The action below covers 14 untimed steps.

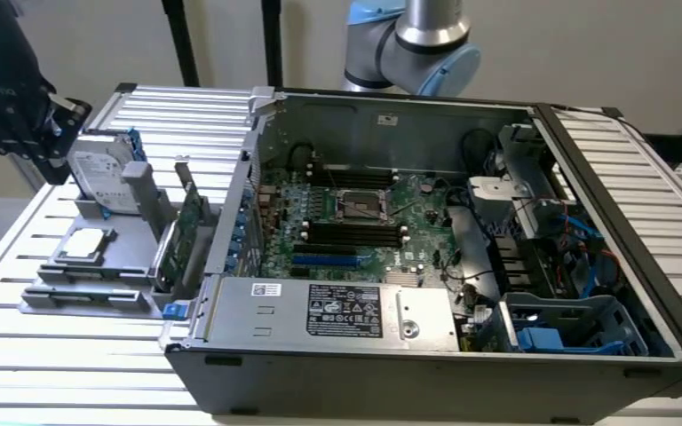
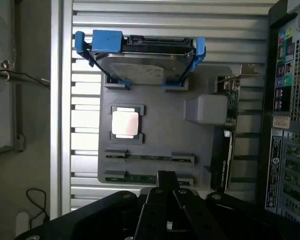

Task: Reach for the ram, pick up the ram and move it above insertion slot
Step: 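Reach for the ram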

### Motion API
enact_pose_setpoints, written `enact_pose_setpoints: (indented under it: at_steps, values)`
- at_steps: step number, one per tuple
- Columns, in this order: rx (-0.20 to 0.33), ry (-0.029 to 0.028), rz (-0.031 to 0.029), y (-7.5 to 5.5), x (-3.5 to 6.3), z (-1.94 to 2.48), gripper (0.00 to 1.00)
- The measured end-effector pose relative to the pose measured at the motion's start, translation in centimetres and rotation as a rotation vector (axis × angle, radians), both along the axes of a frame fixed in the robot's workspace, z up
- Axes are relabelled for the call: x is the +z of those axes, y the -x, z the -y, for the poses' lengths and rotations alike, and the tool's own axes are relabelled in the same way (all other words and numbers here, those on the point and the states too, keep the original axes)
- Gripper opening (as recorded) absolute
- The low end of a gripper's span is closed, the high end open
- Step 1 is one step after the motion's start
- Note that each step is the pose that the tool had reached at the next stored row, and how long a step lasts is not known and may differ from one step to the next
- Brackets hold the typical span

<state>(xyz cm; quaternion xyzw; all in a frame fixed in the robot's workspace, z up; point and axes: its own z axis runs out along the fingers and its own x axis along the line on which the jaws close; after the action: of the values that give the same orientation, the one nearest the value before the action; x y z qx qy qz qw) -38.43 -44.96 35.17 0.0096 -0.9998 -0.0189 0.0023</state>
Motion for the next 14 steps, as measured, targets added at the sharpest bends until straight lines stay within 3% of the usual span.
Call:
enact_pose_setpoints:
  at_steps: [3,11,14]
  values:
    - [0.0,0.0003,0.0001,0.01,-0.15,0.47,0.11]
    - [0.0,0.0004,0.0002,0.0,-0.18,0.74,0.11]
    - [0.0,0.0005,-0.0004,0.0,-0.19,1.19,0.11]
